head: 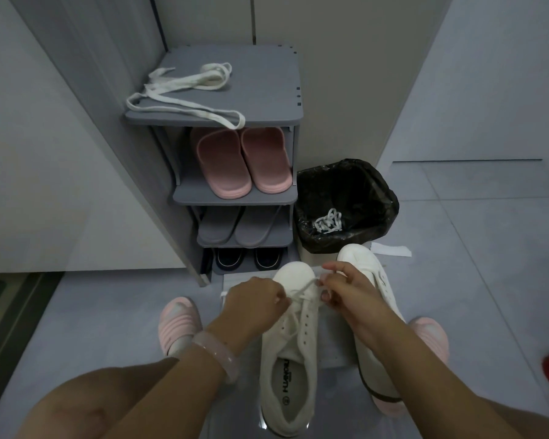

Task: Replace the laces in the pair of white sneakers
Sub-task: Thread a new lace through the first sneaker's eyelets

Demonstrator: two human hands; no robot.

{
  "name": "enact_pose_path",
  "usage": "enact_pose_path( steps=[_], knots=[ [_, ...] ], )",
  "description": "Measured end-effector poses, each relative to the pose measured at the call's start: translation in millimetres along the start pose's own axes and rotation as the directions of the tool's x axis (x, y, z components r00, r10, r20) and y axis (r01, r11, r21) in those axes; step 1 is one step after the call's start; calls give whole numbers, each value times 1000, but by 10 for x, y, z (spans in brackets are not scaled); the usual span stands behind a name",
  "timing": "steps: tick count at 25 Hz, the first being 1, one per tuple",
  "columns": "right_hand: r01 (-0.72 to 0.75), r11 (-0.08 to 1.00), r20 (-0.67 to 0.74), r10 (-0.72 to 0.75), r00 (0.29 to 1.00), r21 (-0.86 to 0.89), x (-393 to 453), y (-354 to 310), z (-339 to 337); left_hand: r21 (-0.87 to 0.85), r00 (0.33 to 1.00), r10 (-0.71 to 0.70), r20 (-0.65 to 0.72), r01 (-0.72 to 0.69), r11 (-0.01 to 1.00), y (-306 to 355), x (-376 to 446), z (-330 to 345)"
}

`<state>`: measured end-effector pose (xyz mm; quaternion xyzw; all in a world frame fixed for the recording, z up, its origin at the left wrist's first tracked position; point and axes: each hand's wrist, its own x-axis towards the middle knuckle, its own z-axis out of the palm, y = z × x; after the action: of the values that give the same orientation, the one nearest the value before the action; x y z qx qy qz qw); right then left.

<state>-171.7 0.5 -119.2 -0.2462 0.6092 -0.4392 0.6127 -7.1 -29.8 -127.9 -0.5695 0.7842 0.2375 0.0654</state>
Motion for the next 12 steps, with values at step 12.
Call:
enact_pose_path(
  steps=[12],
  knots=[
    [395, 408, 408, -58, 911, -823, 171, 323, -123, -180, 994, 97, 50, -86, 980, 233, 43, 302]
  ],
)
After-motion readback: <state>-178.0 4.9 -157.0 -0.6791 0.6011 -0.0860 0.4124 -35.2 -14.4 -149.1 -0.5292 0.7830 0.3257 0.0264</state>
